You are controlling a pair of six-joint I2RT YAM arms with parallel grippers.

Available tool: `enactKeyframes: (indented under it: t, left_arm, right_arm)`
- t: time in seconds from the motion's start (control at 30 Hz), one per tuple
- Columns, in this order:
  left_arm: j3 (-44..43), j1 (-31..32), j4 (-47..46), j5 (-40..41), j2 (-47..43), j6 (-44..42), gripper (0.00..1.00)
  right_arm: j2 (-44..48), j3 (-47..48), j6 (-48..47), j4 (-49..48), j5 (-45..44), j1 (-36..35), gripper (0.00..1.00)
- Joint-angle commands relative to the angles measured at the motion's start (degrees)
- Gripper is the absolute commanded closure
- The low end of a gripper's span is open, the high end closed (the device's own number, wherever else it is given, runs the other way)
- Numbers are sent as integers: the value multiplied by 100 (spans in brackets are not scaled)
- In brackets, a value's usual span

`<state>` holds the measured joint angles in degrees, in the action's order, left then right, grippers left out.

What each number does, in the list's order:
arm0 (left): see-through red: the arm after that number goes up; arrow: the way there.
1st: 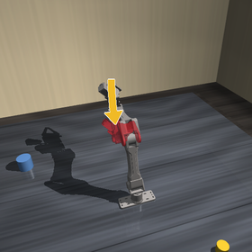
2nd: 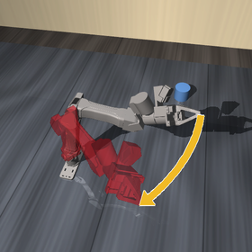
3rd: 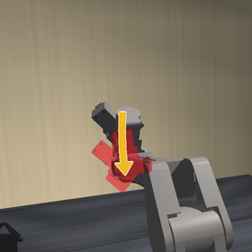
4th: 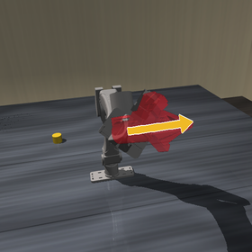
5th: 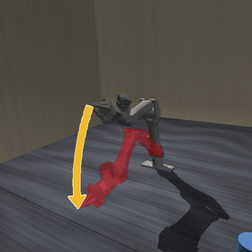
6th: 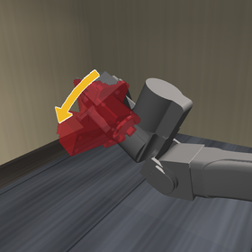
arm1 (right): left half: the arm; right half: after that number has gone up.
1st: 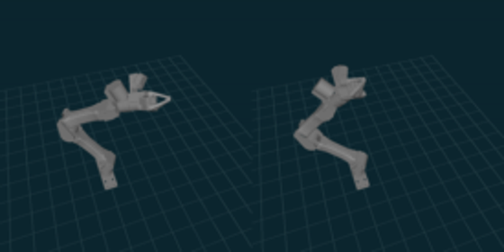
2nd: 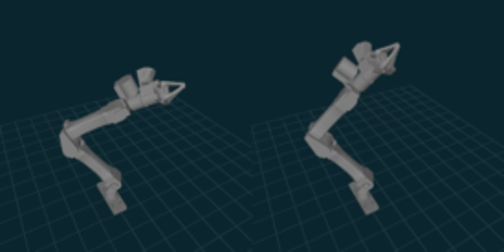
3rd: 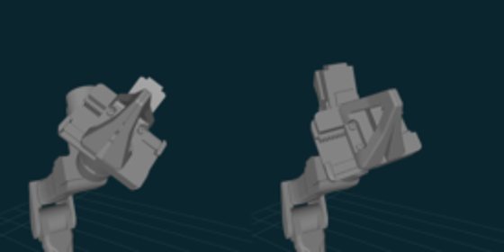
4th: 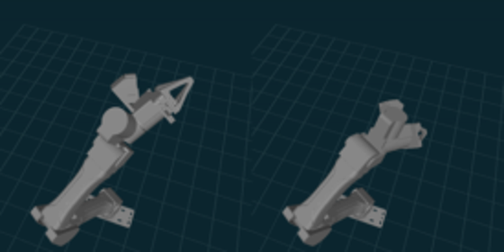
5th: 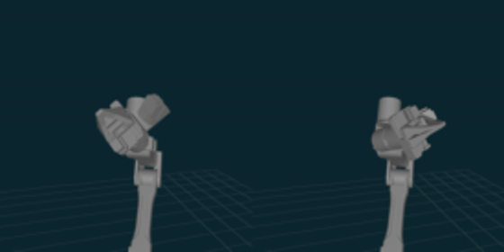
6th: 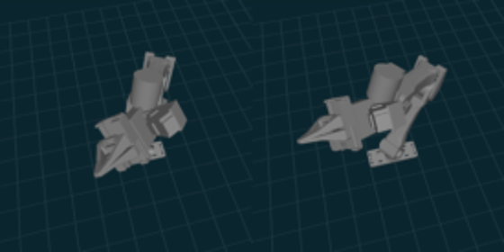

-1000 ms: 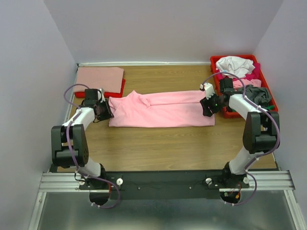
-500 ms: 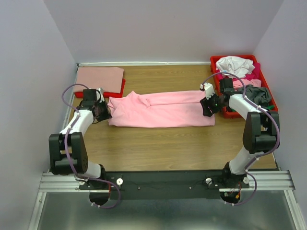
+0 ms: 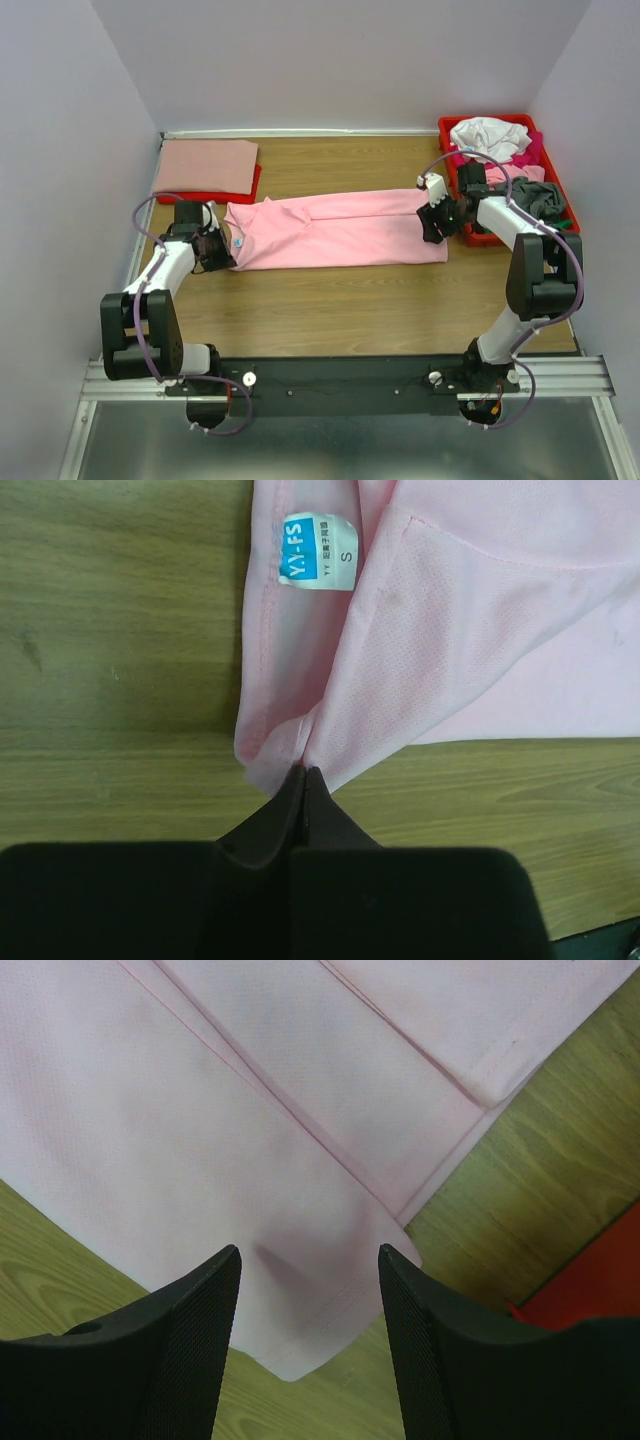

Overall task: Fold and stack the t-shirts
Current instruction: Fold the tshirt

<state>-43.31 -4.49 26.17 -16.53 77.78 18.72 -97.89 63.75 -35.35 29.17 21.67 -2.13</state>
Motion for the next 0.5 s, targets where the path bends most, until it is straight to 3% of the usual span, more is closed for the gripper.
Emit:
enactKeyframes:
  t: [0.0,0.27,0.47]
  left_arm:
    - [33,10,265,-131,-210,44,100]
    - [-195,-17,380,501,-245,114,100]
    - [-257,-34,573,502,-482,132,100]
  right_arm:
    - [33,-29,72,-60,13,11,36]
    - [86,-38,64,-52,30,20,36]
    - [86,-38,46,-52,57,20,36]
